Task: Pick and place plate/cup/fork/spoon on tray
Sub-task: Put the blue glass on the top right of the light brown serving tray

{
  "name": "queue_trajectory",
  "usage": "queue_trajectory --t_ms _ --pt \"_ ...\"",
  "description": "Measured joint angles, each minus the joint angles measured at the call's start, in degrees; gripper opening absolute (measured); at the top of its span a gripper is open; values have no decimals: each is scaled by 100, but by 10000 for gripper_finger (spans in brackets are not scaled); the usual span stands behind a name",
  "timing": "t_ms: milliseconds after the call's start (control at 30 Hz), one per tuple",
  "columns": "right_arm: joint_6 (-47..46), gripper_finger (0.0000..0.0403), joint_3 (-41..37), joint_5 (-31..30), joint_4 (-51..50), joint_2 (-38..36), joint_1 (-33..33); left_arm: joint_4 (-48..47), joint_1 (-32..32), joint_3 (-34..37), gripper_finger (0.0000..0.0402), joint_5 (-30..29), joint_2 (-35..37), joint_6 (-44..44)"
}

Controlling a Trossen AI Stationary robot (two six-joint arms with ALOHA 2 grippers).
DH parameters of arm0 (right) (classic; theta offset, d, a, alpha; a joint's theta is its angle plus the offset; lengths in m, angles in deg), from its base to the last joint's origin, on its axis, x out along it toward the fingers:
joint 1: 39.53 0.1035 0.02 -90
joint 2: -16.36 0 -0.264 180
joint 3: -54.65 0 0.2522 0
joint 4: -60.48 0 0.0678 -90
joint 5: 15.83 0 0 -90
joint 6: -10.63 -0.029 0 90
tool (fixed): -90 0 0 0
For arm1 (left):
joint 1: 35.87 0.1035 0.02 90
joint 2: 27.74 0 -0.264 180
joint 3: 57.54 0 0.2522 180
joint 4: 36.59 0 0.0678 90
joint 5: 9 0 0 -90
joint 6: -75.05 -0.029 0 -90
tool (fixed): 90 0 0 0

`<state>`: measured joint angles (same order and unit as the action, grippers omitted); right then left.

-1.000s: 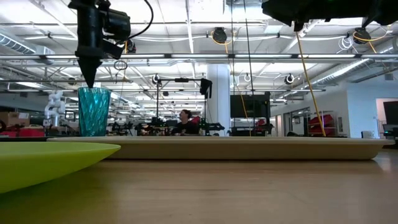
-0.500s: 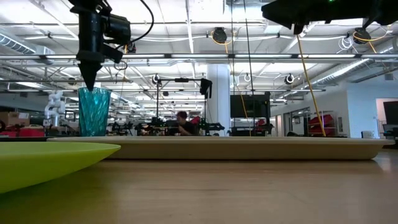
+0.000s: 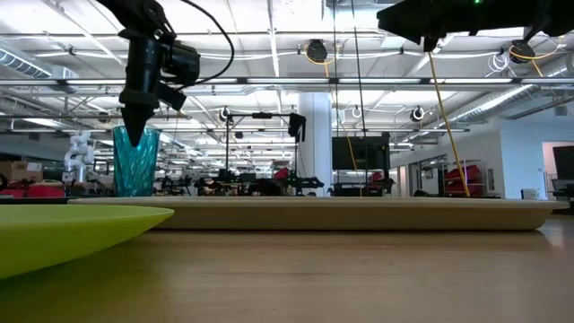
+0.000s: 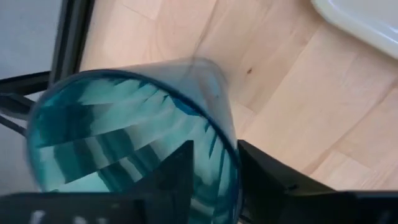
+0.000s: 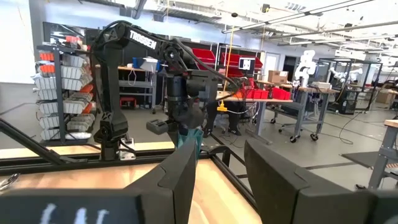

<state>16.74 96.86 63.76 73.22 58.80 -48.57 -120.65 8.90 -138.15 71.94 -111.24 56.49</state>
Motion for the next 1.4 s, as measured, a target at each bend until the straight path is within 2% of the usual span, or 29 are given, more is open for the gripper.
queue_trajectory --t_ms 200,433,533,700,800,900,1067,1267,1400 --pt "45 130 0 -31 3 0 0 -21 33 0 14 -43 -54 34" --pt "57 130 -2 -50 11 0 0 -146 59 0 8 -11 -52 95" --pt "76 130 -2 -264 18 0 2 -435 59 -80 8 -13 -54 137" --pt "161 130 -2 -485 20 0 0 -824 10 -527 8 40 -52 281" --pt "188 130 -2 -481 20 0 2 -924 -92 -925 8 344 -52 346" --pt "205 130 -2 -481 20 0 2 -943 -309 -1310 8 715 -52 549" --pt "210 130 -2 -481 20 0 2 -997 -969 -1765 8 787 -49 1088" --pt "210 130 -2 -479 34 0 2 -980 -1942 -1814 8 798 -68 1864" --pt "209 130 -4 -477 210 0 2 -914 -2425 -1814 8 777 -340 2205"
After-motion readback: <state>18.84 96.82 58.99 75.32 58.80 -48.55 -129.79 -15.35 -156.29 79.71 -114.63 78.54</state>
